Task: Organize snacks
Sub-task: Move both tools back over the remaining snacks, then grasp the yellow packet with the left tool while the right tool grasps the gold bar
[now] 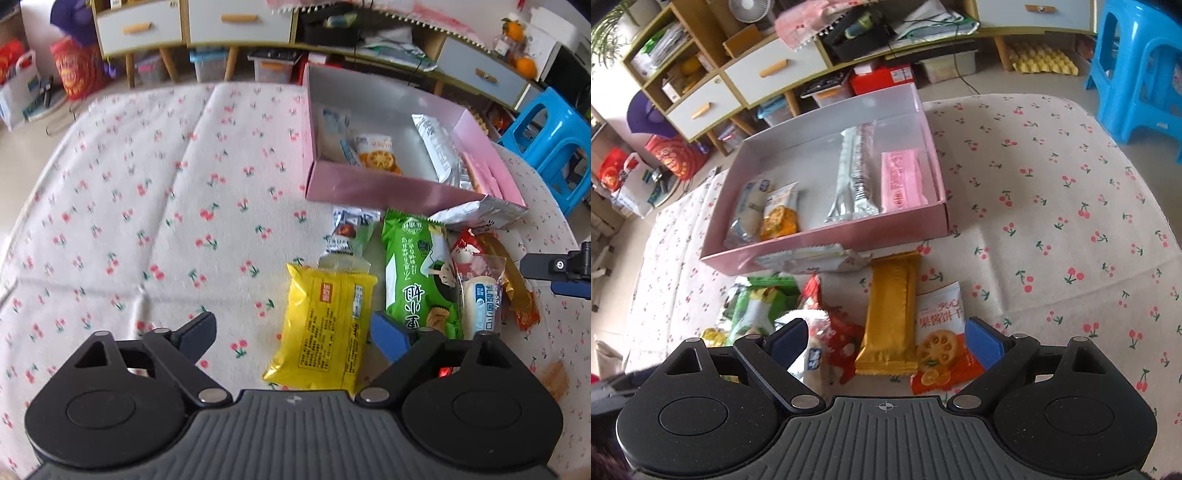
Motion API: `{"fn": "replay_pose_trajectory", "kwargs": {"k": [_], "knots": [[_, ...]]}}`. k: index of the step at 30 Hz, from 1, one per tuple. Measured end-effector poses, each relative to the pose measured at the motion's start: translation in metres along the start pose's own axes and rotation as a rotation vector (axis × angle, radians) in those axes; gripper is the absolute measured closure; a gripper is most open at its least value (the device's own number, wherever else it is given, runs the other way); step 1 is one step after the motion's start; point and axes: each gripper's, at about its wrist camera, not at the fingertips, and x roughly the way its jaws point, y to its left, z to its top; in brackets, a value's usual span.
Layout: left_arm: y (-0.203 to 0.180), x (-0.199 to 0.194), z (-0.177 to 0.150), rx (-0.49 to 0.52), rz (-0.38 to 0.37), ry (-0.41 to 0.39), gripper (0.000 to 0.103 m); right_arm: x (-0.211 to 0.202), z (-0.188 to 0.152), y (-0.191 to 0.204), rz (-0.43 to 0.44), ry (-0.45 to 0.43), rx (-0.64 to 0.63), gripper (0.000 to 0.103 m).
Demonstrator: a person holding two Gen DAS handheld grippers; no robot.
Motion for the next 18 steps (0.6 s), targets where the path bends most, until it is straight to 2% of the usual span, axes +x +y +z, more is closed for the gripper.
{"fn": "replay_pose_trajectory", "kwargs": {"k": [5,18], "knots": [[0.000,0.003,-0.003,-0.013,-0.009,0.017,0.028,0.009,0.001,-0.002,-0.027,-0.003,0.004,0.012],[-0.003,0.002,0.000,-0.015,-0.029,0.010,0.040,0.011,0.004,0.000,-0.030,-0.042,-0.015,0.047]]}}
